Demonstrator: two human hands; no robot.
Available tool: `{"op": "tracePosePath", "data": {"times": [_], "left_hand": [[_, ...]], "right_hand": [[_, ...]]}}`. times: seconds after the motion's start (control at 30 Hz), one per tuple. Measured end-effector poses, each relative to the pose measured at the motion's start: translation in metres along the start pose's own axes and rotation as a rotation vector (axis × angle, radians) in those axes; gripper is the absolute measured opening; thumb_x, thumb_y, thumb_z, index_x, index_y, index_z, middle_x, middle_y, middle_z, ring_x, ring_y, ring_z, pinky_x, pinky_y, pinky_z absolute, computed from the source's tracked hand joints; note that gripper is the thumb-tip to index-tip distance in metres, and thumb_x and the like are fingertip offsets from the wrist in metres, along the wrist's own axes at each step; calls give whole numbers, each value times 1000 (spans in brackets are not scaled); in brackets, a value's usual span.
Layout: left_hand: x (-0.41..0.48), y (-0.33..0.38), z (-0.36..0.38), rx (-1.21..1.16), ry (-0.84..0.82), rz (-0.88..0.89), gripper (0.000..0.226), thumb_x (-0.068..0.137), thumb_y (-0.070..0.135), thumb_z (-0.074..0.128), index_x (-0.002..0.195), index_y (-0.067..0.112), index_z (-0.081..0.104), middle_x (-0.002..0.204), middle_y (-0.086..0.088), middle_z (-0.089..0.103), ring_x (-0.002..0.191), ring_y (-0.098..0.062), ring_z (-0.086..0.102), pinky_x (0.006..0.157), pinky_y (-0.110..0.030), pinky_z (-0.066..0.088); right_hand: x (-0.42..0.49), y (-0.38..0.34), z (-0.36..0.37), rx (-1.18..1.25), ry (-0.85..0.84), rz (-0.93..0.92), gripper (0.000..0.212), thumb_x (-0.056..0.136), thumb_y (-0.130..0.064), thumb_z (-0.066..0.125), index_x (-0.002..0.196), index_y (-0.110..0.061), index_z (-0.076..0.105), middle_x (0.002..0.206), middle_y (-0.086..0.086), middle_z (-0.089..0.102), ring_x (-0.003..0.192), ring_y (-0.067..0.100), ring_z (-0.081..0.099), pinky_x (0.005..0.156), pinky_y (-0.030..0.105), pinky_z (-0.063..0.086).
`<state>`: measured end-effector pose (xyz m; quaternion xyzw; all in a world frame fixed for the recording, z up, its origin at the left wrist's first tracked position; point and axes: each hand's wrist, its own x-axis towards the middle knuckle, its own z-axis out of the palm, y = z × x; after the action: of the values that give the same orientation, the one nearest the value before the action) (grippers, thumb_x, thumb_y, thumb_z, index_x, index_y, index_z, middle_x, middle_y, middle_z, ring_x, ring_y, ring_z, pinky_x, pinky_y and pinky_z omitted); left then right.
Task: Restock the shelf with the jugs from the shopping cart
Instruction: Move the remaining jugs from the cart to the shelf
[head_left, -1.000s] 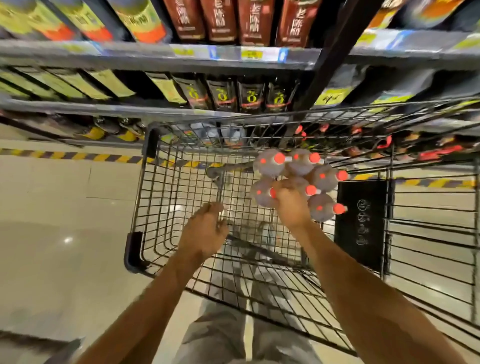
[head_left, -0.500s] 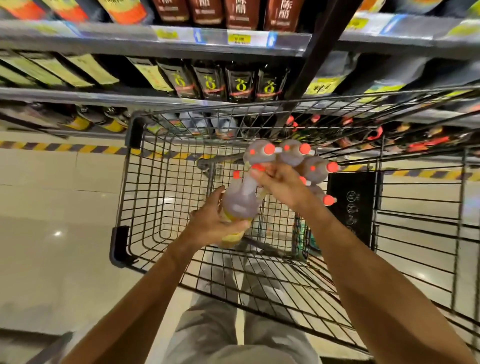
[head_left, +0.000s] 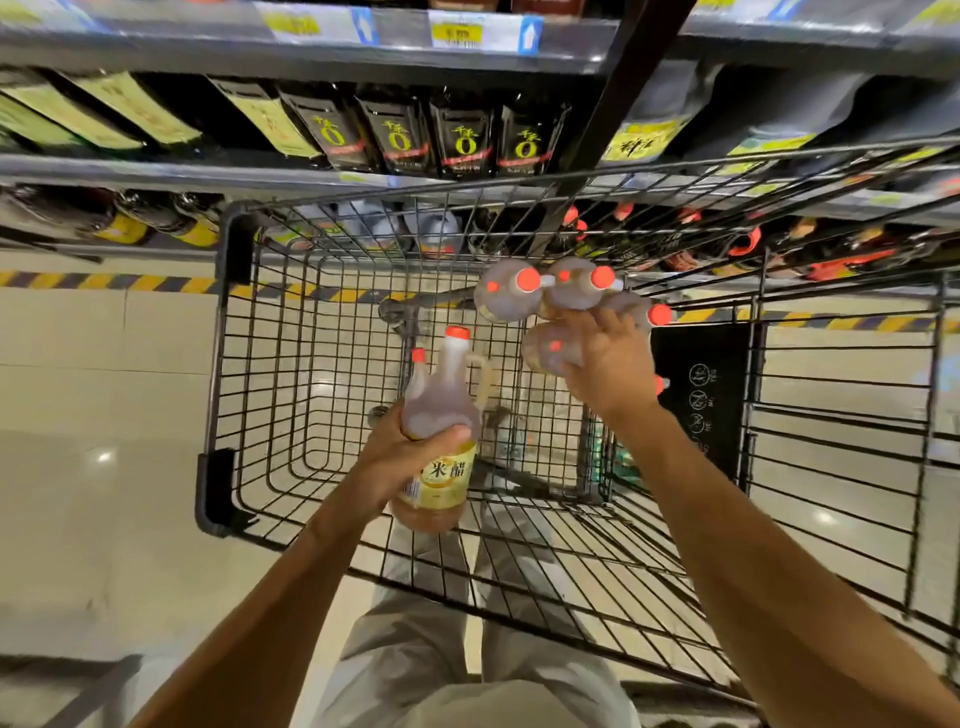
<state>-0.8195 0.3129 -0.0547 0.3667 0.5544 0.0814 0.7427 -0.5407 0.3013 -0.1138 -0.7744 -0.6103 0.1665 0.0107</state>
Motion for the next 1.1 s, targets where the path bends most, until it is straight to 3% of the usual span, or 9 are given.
{"op": "tracePosePath", "data": {"times": [0.1,0.2,0.3,0.43,0.67,0.77,0.87,0.97,1.1], "left_hand": [[-2,-2,-5,-2,22,25,38,81,25,81,115,15,67,106,-13,75,95,-31,73,77,-44,61],[-3,-2,-8,-5,47,47,20,86,13,72,103,23,72,100,-13,75,90,-29,74,71,-35,61],[-3,-5,-12,-15,83,30,22,85,17,75,94,38,74,99,-7,76,90,-25,75,75,-40,62],[-1,-12,-17,-31,126,2,35,79,29,80,111,24,66,102,-6,76,91,-26,75,78,-44,62],[4,-20,-25,-71,182,-22,35,84,29,77,115,16,66,103,-12,75,95,-31,74,80,-47,59],[11,-23,-25,-74,181,-26,39,84,29,76,118,14,64,104,-14,75,94,-33,73,80,-49,60],[19,-29,-25,-85,200,-55,53,77,36,77,122,13,62,106,-12,75,96,-30,74,80,-47,60],[24,-36,-24,-78,208,-53,52,75,37,77,119,12,65,106,-12,75,95,-30,74,79,-44,60],[24,-42,-26,-115,255,-70,46,75,36,79,113,14,68,103,-11,76,94,-29,74,78,-44,60]], "right_hand": [[4,9,3,-187,-234,53,56,82,-16,74,135,-12,57,116,16,69,112,38,62,96,42,42],[8,6,-1,-72,-297,115,29,87,-12,69,116,-7,64,102,20,71,96,40,68,74,41,48],[2,-6,2,-1,-269,94,23,91,-18,66,111,-6,66,97,23,72,88,44,70,63,39,42],[-11,-34,1,73,-291,30,33,93,-31,68,115,-7,67,104,19,73,94,42,70,74,46,56],[-26,-61,14,457,-139,41,35,78,-14,82,112,-17,74,107,2,75,100,26,69,84,36,54],[-37,-50,29,813,-148,185,57,74,-13,88,125,-23,65,110,-17,69,99,-7,63,89,18,52],[-43,-43,58,990,-252,359,102,67,-9,93,153,-18,39,135,-17,55,112,-12,59,102,24,51],[-41,-42,81,1108,-291,427,115,65,4,92,158,-16,28,131,-21,50,107,-23,57,91,10,50],[-31,-41,102,1138,-300,397,113,57,-4,97,152,-12,36,137,0,56,123,6,60,104,35,53]]}}
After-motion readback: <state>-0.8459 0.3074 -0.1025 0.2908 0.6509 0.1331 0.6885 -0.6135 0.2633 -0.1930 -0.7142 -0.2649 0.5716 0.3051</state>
